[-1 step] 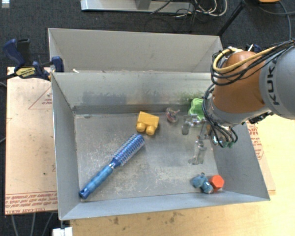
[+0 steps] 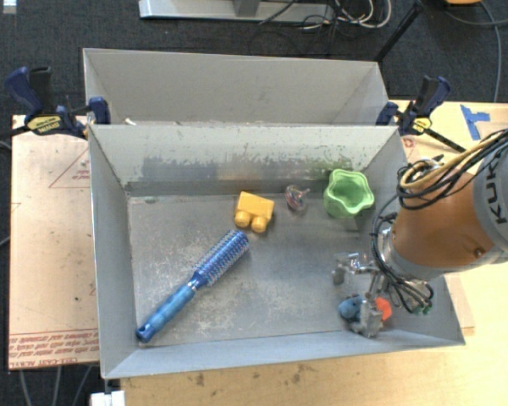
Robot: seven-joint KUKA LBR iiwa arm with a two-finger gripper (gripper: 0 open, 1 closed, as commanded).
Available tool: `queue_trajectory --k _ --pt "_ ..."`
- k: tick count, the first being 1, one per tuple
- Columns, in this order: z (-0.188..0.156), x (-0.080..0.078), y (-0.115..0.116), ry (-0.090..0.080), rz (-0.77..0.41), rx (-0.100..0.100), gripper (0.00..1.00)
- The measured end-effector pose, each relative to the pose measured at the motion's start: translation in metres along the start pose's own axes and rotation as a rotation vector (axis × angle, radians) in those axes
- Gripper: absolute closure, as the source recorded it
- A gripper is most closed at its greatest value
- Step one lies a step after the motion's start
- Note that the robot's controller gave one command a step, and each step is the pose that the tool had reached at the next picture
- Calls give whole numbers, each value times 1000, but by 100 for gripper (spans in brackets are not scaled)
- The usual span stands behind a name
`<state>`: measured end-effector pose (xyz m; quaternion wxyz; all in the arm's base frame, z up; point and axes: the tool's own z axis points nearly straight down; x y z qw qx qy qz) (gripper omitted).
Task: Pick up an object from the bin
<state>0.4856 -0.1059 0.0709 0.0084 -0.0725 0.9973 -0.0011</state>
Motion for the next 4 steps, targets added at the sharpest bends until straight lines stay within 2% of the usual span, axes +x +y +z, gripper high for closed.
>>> queue_trajectory --k 1,2,3,4 --pt "-30 7 -45 12 43 0 0" --pt "-34 4 -47 14 -99 -5 0" --pt "1 4 -47 3 -107 -2 0" --pt "0 2 -46 -3 -107 -2 0"
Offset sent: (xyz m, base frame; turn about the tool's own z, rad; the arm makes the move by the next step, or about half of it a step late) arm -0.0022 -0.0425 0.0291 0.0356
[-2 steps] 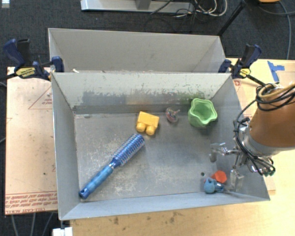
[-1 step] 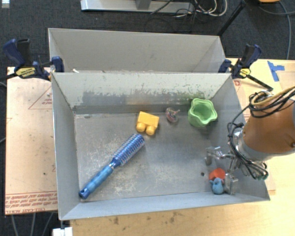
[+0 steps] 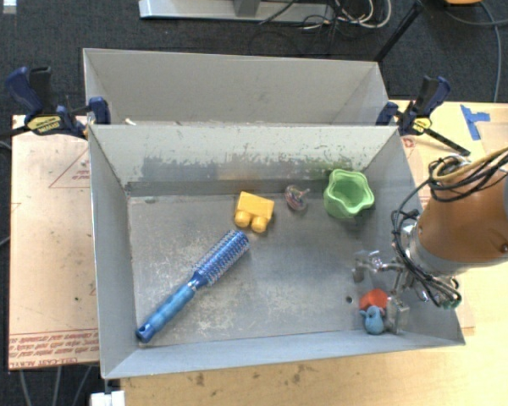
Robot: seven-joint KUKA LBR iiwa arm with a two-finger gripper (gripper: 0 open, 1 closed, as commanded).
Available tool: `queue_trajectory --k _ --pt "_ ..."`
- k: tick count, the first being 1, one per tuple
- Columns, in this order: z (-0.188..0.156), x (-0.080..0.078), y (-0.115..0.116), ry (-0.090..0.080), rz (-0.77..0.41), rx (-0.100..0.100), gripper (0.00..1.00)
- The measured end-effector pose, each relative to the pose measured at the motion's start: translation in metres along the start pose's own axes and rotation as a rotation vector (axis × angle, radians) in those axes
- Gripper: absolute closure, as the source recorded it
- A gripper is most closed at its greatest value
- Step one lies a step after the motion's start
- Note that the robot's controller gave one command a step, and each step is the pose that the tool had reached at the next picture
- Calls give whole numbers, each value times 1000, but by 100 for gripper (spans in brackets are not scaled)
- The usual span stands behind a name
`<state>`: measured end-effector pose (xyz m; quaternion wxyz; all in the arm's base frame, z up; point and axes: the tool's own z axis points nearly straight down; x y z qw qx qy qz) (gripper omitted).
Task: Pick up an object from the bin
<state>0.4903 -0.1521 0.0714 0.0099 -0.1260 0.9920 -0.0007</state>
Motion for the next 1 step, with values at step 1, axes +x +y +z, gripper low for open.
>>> queue_trajectory --k 1 --pt "0 1 0 2 0 -1 100"
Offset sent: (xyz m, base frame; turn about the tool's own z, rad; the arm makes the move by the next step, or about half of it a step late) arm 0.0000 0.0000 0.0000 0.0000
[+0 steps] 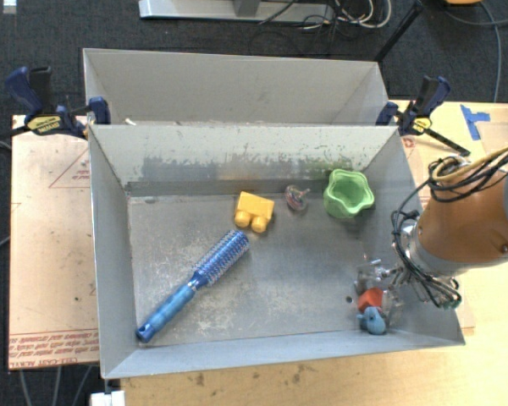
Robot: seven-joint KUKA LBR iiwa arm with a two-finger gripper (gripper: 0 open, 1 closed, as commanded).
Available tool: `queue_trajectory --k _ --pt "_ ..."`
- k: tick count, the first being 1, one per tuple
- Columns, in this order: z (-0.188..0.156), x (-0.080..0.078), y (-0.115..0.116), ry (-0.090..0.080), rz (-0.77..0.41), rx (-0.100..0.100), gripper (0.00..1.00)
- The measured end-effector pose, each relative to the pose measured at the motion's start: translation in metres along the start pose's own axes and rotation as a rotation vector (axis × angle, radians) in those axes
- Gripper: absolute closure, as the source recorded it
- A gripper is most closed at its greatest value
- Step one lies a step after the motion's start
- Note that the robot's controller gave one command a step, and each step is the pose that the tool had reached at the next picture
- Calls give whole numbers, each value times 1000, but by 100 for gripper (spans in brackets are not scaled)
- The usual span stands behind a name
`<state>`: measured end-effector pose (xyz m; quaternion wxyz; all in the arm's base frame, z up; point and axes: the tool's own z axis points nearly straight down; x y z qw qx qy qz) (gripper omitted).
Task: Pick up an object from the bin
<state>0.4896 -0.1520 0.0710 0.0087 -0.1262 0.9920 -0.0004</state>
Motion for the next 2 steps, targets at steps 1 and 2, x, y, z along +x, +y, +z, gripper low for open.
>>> queue_trajectory --k 1,2 --pt "-70 -4 0 9 0 0 100" --pt "-96 -6 0 11 1 -1 100"
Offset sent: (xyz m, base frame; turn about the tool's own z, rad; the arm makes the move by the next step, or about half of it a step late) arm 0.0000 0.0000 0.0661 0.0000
